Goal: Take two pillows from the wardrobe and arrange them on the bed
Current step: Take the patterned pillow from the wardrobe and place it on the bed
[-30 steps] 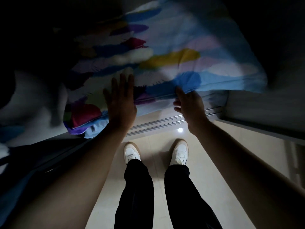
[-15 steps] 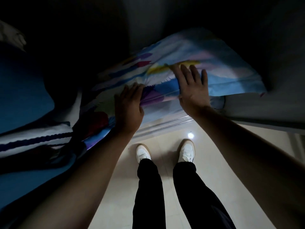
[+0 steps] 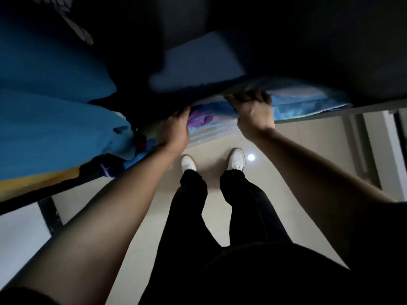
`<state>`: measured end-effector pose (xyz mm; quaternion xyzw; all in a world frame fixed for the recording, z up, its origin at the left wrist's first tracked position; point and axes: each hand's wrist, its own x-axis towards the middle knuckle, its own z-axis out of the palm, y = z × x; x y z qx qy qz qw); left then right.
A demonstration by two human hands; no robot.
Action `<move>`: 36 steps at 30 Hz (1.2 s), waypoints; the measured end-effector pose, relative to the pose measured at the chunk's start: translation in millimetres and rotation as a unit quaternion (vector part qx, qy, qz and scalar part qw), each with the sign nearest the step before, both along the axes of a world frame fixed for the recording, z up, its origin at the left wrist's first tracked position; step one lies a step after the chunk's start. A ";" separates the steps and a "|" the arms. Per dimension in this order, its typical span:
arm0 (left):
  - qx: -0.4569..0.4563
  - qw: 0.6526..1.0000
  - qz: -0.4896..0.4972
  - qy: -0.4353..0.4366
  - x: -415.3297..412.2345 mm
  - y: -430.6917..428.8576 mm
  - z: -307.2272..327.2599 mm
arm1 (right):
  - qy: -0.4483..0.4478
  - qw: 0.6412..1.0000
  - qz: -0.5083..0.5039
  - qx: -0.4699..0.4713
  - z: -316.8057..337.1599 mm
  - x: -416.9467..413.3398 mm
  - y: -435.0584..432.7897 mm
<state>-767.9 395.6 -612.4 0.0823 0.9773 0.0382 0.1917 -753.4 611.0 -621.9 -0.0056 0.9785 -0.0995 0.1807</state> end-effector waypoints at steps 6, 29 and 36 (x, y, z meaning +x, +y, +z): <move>-0.017 0.997 -0.071 -0.013 35.0 -0.6 42.5 | -0.007 1.000 -0.005 0.008 43.7 57.5 0.9; 0.131 0.929 -0.328 0.113 125.9 -19.6 204.2 | 0.121 0.970 -0.190 0.088 235.6 250.6 -40.6; 0.119 0.923 -0.347 0.115 182.6 35.0 226.9 | 0.106 0.971 -0.175 0.124 252.6 310.1 12.9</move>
